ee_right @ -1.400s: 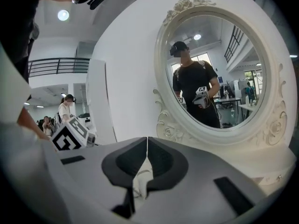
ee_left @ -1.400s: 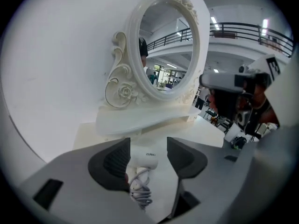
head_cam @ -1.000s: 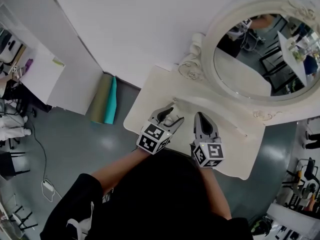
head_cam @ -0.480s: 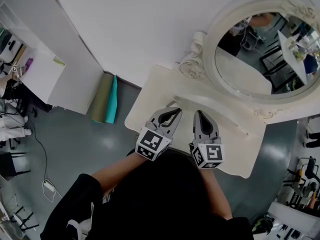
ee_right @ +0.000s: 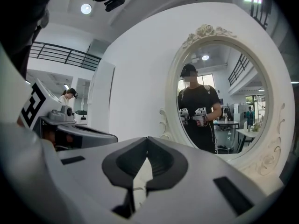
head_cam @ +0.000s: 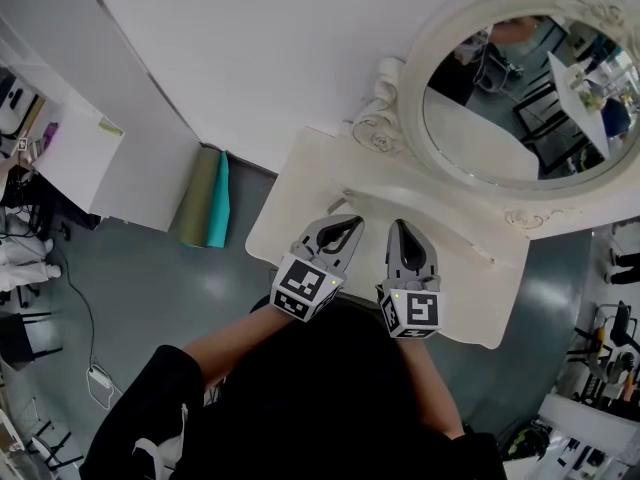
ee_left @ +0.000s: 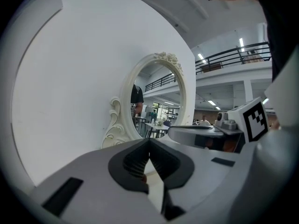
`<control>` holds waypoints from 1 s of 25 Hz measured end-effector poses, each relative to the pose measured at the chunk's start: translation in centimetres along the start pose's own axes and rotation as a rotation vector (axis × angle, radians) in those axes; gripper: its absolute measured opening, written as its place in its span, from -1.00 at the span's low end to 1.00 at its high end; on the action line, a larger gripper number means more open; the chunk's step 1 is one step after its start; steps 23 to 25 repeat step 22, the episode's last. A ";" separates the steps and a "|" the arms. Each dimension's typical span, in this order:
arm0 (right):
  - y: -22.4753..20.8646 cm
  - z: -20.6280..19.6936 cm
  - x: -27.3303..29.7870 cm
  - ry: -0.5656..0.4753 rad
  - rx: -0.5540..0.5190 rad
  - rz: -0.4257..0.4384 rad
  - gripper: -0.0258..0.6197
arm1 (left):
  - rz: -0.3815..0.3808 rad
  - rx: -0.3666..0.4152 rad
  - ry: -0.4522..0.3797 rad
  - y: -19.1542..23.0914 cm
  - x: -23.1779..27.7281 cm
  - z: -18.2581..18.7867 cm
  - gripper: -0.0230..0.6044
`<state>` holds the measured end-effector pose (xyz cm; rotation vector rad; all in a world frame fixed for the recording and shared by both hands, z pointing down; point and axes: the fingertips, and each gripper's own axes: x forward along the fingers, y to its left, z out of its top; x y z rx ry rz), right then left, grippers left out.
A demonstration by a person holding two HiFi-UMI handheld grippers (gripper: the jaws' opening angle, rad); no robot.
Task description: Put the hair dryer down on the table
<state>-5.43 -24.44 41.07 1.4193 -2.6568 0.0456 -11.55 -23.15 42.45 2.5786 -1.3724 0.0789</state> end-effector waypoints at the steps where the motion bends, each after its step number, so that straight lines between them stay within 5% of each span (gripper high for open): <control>1: 0.0 0.0 0.0 -0.005 0.000 -0.001 -0.86 | 0.001 0.002 0.001 0.0 0.0 0.0 -0.88; 10: 0.7 -0.2 0.4 -0.011 0.009 0.014 -0.86 | 0.014 -0.020 0.014 0.8 -0.3 -0.7 -0.88; 16: 1.2 -0.9 0.6 0.020 -0.005 0.029 -0.86 | 0.009 0.055 0.013 0.8 -0.2 -0.5 -0.88; 25: 1.3 -1.0 0.3 0.021 0.003 0.026 -0.86 | 0.021 0.004 0.023 1.4 -0.4 -1.1 -0.88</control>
